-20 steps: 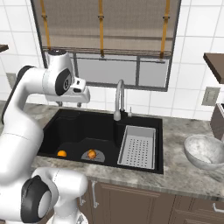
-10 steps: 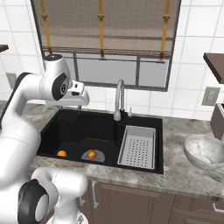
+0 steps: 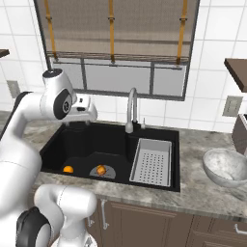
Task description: Remove the peach and orange from the sink. Then move the bowl and cup from the counter to the sink for washing.
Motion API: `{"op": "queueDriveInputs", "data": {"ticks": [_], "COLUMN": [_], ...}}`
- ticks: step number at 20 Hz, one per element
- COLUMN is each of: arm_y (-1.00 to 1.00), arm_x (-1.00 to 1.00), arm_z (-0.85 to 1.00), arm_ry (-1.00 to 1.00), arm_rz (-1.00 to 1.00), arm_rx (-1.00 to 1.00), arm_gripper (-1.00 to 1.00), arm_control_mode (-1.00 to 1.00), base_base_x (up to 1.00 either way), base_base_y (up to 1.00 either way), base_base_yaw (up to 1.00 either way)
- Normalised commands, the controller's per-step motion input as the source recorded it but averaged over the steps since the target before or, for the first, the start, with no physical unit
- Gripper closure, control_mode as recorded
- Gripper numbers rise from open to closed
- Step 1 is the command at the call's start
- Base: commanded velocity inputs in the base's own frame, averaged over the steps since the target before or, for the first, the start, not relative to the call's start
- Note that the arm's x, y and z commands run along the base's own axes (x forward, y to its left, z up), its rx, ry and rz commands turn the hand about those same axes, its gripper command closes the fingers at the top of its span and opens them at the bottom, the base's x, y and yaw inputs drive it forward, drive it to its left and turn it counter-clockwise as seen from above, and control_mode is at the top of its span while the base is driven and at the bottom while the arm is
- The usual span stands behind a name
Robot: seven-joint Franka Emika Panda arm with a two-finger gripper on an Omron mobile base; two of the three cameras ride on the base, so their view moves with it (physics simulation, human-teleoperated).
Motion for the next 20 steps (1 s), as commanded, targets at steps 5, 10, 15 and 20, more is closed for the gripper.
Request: {"op": "queueDriveInputs", "data": {"ticks": [5, 10, 15, 20], "arm_y": [0.00, 0.00, 0.00, 0.01], "arm_x": [0.00, 0.01, 0.05, 0.04], "arm_z": [-0.17, -0.18, -0.19, -0.20], "arm_ry": [0.00, 0.00, 0.00, -0.06], "arm_rz": [0.00, 0.00, 0.00, 0.00], "arm_rx": [0.02, 0.07, 0.08, 0.04], "arm_gripper": [-1.00, -1.00, -1.00, -1.00], "arm_control_mode": [-1.00, -1.00, -1.00, -1.00], "base_base_x": [0.00, 0.00, 0.00, 0.00], "base_base_y": [0.00, 0.00, 0.00, 0.00], "base_base_yaw": [0.00, 0.00, 0.00, 0.00]}}
